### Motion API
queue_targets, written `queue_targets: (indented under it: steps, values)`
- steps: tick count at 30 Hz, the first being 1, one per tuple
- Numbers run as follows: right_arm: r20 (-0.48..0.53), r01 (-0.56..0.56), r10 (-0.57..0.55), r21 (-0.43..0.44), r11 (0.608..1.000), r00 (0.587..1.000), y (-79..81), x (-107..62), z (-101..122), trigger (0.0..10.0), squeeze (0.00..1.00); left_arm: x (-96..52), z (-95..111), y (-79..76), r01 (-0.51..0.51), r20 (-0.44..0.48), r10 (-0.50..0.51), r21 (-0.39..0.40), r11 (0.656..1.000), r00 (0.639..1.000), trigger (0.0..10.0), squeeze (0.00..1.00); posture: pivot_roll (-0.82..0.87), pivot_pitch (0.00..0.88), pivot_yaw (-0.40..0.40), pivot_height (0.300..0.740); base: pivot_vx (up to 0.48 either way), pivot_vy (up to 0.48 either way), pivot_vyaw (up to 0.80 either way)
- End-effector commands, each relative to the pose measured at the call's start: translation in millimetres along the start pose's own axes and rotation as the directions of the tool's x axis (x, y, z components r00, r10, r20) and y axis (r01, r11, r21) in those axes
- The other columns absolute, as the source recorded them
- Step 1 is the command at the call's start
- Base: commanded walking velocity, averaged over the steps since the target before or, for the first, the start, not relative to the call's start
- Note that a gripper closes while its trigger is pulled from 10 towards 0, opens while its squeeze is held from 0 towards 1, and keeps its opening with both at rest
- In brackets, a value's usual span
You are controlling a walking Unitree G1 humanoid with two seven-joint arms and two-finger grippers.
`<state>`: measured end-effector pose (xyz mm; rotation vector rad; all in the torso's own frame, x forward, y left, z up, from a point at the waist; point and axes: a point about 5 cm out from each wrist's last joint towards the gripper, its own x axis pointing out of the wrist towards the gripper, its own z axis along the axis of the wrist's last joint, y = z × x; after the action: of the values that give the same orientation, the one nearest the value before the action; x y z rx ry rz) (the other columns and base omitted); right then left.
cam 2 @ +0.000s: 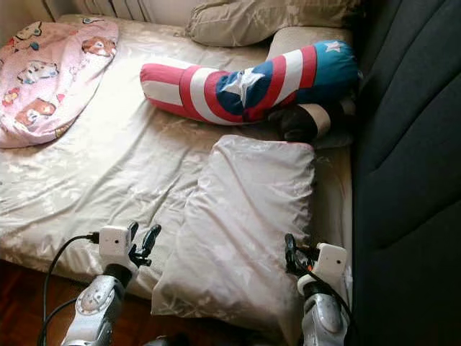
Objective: Clean up the room
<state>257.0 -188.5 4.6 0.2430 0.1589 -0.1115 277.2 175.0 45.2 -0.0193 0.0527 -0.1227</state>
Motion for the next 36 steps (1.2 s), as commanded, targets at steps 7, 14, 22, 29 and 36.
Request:
queue_targets:
  steps: [7, 14, 22, 29, 36]
  values:
    - [-0.024, 0.029, -0.028, 0.012, 1.0, 0.999, -1.7, -3.1, -2, 10.0, 0.0, -2.0, 2, -1.9, 0.02, 0.006, -0.02, 0.008, 1.0, 1.0, 10.0, 0.0, -0.04, 0.135, 0.001, 0.74, 0.0, 0.08, -0.79]
    - [-0.031, 0.027, -0.027, 0.01, 1.0, 0.999, -1.2, -2.4, -2, 10.0, 0.0, -1.6, 4, -1.3, 0.016, 0.003, -0.016, 0.002, 1.0, 1.0, 10.0, 0.0, -0.03, 0.147, 0.003, 0.74, 0.0, 0.0, -0.79]
    - [-0.007, 0.038, -0.038, 0.014, 0.999, 0.999, -0.7, 4.9, 7, 10.0, 0.0, 0.0, 11, -2.5, 0.028, 0.026, -0.029, 0.02, 0.999, 0.999, 10.0, 0.0, -0.03, 0.157, 0.006, 0.74, 0.0, 0.245, -0.66]
    - [-0.001, 0.04, -0.04, 0.01, 0.999, 0.999, -2.3, 10.6, 13, 10.0, 0.0, 2.2, 16, -5.9, 0.039, 0.037, -0.039, 0.011, 0.999, 0.999, 10.0, 0.0, -0.03, 0.164, 0.006, 0.74, 0.0, 0.0, 0.0]
    - [0.003, 0.046, -0.046, 0.012, 0.999, 0.999, -4.1, 14.0, 16, 10.0, 0.0, 3.6, 18, -6.8, 0.036, 0.043, -0.037, 0.014, 0.999, 0.998, 10.0, 0.0, -0.03, 0.172, 0.004, 0.74, 0.147, 0.0, 0.0]
